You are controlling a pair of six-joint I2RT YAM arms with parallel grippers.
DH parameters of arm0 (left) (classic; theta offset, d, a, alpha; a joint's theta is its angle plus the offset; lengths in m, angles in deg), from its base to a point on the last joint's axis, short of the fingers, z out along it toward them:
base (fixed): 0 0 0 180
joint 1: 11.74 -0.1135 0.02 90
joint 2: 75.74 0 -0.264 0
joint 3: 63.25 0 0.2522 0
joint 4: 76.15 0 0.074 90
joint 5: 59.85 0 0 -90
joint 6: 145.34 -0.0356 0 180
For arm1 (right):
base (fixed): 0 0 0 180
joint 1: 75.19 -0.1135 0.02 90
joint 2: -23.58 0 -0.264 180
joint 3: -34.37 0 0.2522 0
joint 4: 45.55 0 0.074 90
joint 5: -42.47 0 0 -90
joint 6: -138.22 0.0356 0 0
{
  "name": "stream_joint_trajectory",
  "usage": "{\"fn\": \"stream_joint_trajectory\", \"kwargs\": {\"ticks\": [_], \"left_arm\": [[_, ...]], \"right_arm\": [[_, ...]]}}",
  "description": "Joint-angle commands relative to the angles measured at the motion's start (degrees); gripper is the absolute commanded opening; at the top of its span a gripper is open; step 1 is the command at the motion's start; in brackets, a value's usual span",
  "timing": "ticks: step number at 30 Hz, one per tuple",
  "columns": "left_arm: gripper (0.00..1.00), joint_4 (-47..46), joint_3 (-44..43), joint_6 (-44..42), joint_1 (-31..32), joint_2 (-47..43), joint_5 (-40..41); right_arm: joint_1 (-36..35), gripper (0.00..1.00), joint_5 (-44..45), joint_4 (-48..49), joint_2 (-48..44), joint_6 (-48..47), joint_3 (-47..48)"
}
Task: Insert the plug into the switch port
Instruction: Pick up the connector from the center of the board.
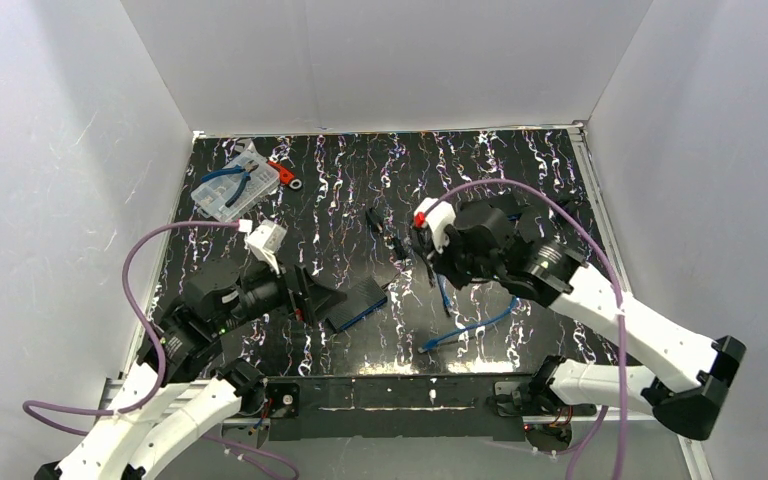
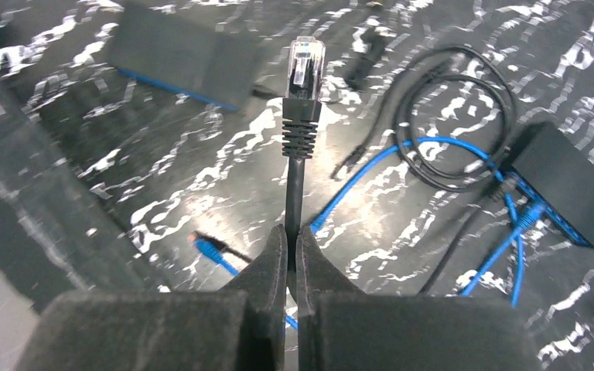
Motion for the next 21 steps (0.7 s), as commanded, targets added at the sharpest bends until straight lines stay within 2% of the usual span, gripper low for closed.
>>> {"fn": "stream_joint_trajectory", "kwargs": {"ticks": [1,4,6,10,15,21], "left_arm": [[0.99,-3.65,-2.69,-0.82,0.19,2.82,-11.41],[1.00,-5.68,-3.58,0.78,0.17,6.81,-20.04],[1.00,-10.16,-2.27,4.05,0.17,9.33,-25.56],[1.00,-12.69,-1.62,6.13,0.15,14.20,-28.34],[0.82,-14.59,-0.67,6.53,0.21,17.75,-31.30],[0.72,-14.93,-0.36,6.83,0.13,17.91,-31.92]], "right_arm": [[-2.32,0.01,-13.55,-0.04,-5.93,-2.05,-1.82],[-5.48,0.01,-18.97,-0.36,-9.64,-3.88,-2.60],[-8.51,0.01,-21.40,1.33,-9.82,-5.88,-2.70],[-11.17,0.01,-24.00,3.77,-6.98,-7.96,-2.58],[-12.46,0.01,-25.19,6.35,-6.53,-9.14,-2.74],[-12.64,0.01,-25.32,7.34,-7.05,-8.97,-3.37]]}}
